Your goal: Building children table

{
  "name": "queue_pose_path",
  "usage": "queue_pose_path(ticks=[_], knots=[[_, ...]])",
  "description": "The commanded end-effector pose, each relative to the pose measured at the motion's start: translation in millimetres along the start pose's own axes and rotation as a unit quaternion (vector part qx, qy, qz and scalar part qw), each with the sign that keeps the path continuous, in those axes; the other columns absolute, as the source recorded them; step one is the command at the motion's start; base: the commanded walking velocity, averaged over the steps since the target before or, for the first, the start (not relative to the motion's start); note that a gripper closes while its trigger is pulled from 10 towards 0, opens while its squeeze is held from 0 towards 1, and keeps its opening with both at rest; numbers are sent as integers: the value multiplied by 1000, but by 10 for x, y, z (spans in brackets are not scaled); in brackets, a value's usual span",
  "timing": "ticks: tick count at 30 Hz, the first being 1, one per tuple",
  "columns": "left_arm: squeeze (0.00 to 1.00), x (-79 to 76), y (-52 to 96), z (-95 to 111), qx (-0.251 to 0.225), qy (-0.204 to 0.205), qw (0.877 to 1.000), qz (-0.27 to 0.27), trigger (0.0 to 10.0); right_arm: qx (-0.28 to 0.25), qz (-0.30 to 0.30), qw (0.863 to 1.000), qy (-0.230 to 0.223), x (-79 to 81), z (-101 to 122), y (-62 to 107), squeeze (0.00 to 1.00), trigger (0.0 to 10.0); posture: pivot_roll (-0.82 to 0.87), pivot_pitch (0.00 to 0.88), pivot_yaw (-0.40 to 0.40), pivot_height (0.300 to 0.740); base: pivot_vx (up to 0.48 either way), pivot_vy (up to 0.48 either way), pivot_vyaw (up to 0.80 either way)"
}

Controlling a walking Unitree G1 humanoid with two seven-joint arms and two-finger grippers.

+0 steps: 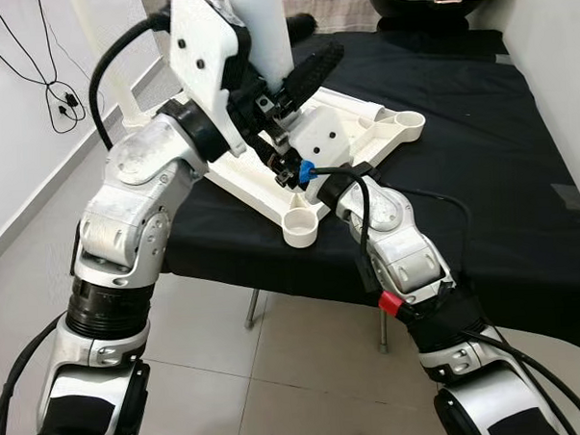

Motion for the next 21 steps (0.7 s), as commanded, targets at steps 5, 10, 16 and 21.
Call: queue_pose_path(ticks=[5, 10, 16, 21], knots=[[0, 51, 12, 110, -14, -9, 1000, -2, 0, 6, 13, 1000, -28, -51, -43, -16, 0, 10000, 10, 102, 40, 740, 0, 0, 0], [0, -55, 21, 127, -15, 29, 998, -57, 0, -55, 74, 991, -95, -34, 40, 19, 1000, 10000, 12, 100, 39, 740, 0, 0, 0], [0, -148, 83, 117, 2, 91, 987, -130, 0, -91, 147, 981, -85, -34, 129, 52, 1000, 10000, 15, 100, 35, 740, 0, 0, 0], [0, -295, 187, 22, 58, 111, 967, -220, 0, -85, 256, 961, -69, 87, 146, 103, 0, 10000, 13, 99, 27, 740, 0, 0, 0]])
Point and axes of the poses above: a point about 5 cm out from each wrist's last joint towards the gripper, its own y axis pointing back from the gripper into the wrist, its own z axis along the axis of the wrist's last joint, x = y × z, the point moved 2 cm from there along -y, pointing out of the wrist towards the gripper, and after that the axes turned 11 degrees about y, right-handed, at the moved point
